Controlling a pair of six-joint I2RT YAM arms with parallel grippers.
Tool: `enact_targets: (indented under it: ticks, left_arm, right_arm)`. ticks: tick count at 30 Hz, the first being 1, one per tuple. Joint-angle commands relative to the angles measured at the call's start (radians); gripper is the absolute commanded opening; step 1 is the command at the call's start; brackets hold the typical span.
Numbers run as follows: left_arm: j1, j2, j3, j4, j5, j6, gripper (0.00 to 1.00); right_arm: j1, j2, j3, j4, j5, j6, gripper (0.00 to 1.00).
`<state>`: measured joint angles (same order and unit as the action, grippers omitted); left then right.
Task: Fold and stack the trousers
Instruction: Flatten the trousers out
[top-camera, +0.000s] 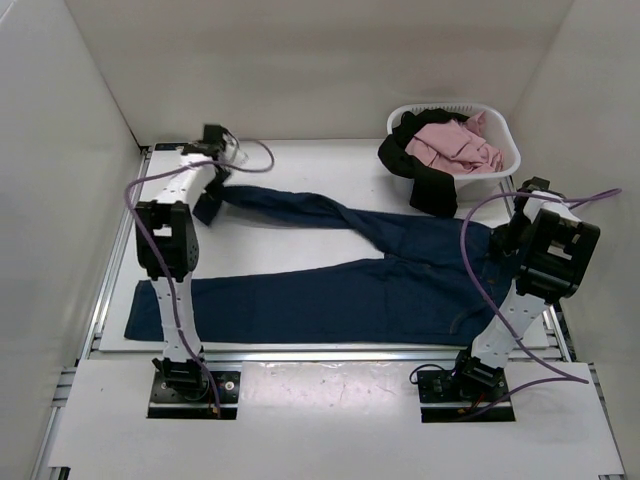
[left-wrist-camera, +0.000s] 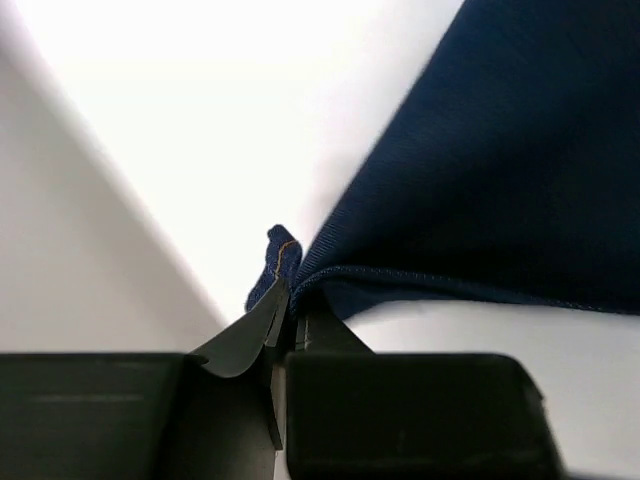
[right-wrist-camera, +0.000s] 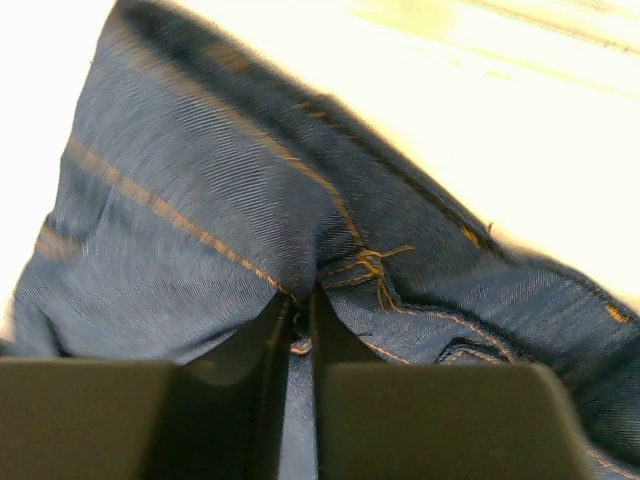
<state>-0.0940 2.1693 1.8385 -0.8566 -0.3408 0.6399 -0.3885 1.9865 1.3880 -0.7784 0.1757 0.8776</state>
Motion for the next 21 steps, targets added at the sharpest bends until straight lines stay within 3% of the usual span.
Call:
enact_targets:
  ticks: [1,3,4,8,10,11,12,15,17,21]
  left_arm:
    - [0.048,-0.143,0.081,0.096,-0.072,0.064,0.15]
    - [0.019,-0.21,-0.037,0.119,-0.014,0.089,0.15]
    - [0.01,-0.274,-0.186,0.131,0.002,0.089,0.16]
    - [-0.004,-0.374,-0.517,0.153,0.037,0.07,0.37]
    - [0.008,-0.404,-0.609,0.153,0.046,0.058,0.4]
    - [0.008,-0.439,-0.674,0.153,0.046,0.058,0.45]
    - [0.02,-0.459,-0.697,0.143,0.06,0.058,0.64]
    - [0.056,-0.538,-0.687,0.076,0.131,0.072,0.84]
    - [0.091,-0.563,-0.615,0.004,0.21,0.072,0.85]
    - [0.155,-0.524,-0.287,-0.119,0.4,0.063,0.85]
  right_arm:
    - [-0.007,0.032,-0.087,-0.002,-0.008,0.011,0.1]
    - [-0.007,0.021,-0.105,0.007,-0.008,-0.009,0.03]
    - [-0.007,0.012,-0.119,0.016,-0.008,-0.009,0.03]
    - [-0.007,0.003,-0.139,0.016,-0.018,-0.031,0.03]
    - [-0.007,-0.008,-0.139,0.025,-0.018,-0.041,0.03]
    - [-0.007,-0.008,-0.139,0.025,-0.018,-0.042,0.03]
    - [-0.007,-0.008,-0.13,0.025,-0.018,-0.051,0.03]
    - [-0.007,-0.017,-0.13,0.025,-0.009,-0.062,0.03]
    - [-0.007,-0.017,-0.13,0.025,-0.008,-0.071,0.03]
    - [-0.007,-0.017,-0.148,0.025,-0.008,-0.08,0.03]
